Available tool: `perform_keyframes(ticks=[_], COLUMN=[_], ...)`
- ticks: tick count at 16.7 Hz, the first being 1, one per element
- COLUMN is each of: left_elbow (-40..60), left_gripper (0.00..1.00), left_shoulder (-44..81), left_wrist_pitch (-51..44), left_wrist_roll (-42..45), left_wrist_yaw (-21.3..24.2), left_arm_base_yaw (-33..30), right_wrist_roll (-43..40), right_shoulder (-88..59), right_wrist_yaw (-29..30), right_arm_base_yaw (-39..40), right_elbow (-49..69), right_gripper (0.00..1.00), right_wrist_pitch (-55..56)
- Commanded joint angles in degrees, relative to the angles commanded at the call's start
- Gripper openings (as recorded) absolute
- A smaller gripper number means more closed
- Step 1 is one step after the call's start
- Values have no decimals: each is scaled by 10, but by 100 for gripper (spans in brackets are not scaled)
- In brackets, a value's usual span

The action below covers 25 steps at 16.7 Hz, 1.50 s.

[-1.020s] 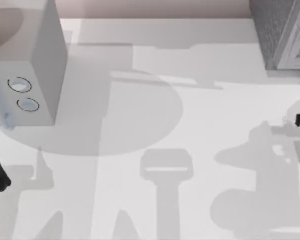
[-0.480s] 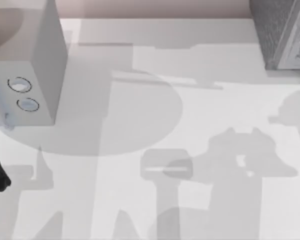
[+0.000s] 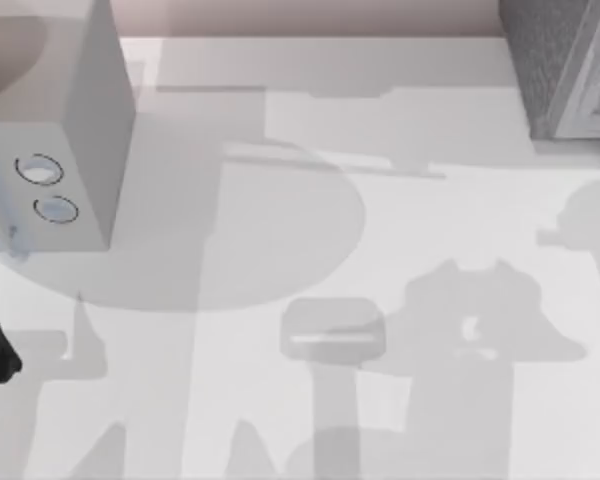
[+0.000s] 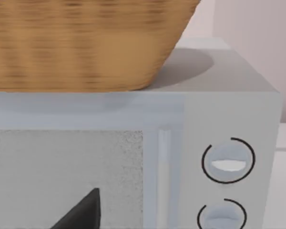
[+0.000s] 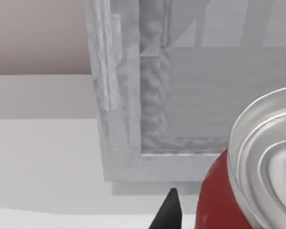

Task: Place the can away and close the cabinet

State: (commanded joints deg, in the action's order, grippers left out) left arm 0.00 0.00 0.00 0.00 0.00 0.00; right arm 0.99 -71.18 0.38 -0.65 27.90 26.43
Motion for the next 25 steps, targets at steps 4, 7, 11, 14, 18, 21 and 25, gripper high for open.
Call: perform_keyframes(ticks=[4, 7, 11, 14, 18, 21, 25], left_elbow=[0, 0, 0, 0, 0, 0, 0], left_gripper=[100, 100, 100, 100, 100, 100, 100], left_shoulder=[0, 0, 0, 0, 0, 0, 0], left_wrist_pitch=[0, 0, 0, 0, 0, 0, 0], left_wrist_roll=[0, 0, 0, 0, 0, 0, 0], left_wrist_yaw=[0, 0, 0, 0, 0, 0, 0], left_arm_base_yaw=[0, 0, 0, 0, 0, 0, 0], right_wrist_roll=[-1, -3, -5, -7, -9, -10, -10], right_shoulder=[86, 200, 384, 519, 658, 708, 712], right_wrist_yaw=[0, -1, -3, -4, -4, -4, -4], right_arm_base_yaw=[1, 2, 5, 6, 6, 7, 7], right_elbow=[-30, -73, -144, -198, -255, -277, -279], right_gripper=[0, 0, 0, 0, 0, 0, 0], right_wrist_pitch=[-29, -69, -137, -188, -242, -263, -264])
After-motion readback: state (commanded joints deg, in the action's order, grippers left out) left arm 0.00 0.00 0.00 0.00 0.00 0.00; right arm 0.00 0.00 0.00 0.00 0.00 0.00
